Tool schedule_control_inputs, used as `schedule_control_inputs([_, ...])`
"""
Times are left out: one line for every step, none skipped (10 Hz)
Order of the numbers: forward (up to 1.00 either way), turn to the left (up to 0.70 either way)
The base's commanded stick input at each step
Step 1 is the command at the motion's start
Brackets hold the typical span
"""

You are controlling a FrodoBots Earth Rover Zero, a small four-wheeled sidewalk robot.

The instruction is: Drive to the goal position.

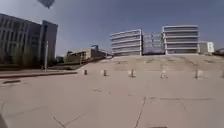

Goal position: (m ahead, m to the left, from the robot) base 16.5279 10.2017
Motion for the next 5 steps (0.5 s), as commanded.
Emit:
schedule_control_inputs([0.7,0.0])
schedule_control_inputs([0.7,0.0])
schedule_control_inputs([0.7,0.0])
schedule_control_inputs([0.7,0.0])
schedule_control_inputs([0.7,-0.18])
